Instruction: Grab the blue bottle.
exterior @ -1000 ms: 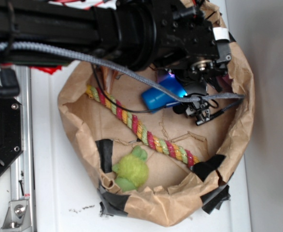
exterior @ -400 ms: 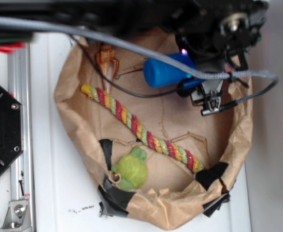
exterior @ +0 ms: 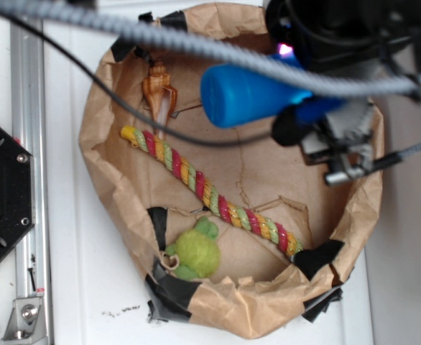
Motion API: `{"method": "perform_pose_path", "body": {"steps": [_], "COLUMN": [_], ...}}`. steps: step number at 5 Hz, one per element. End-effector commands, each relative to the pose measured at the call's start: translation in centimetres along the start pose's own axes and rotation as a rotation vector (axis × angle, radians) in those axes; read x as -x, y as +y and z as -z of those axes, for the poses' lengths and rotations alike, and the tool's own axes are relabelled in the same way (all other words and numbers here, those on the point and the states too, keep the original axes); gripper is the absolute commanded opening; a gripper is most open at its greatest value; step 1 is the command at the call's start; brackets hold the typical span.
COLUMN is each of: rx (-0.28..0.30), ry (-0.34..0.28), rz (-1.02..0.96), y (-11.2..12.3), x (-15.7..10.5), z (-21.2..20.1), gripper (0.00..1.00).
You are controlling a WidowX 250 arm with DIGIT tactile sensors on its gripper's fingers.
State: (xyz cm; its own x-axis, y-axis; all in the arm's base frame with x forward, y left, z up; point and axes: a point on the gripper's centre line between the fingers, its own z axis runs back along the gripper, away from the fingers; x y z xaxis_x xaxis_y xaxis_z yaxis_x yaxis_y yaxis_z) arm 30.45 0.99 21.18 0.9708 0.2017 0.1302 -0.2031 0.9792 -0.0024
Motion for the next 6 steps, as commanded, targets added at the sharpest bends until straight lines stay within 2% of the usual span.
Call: {"method": "perform_pose_path", "body": {"steps": [1,2,3,5,6], "rx": [0.068,0.052,0.057,0.011,0.006], "ry": [-0.049,-0.08,-0.121,-0.129,-0.126], "rz": [0.038,0.043,0.057,0.03,0.007], "y": [-0.9,-1.5,-0.7,1.2,1.7], "x": [2.6,4.3,4.8,4.5,4.5], "z": [-2.0,-1.6,-0.9,0.9,1.4], "gripper": [0.0,0.0,0.0,0.0,0.0]}}
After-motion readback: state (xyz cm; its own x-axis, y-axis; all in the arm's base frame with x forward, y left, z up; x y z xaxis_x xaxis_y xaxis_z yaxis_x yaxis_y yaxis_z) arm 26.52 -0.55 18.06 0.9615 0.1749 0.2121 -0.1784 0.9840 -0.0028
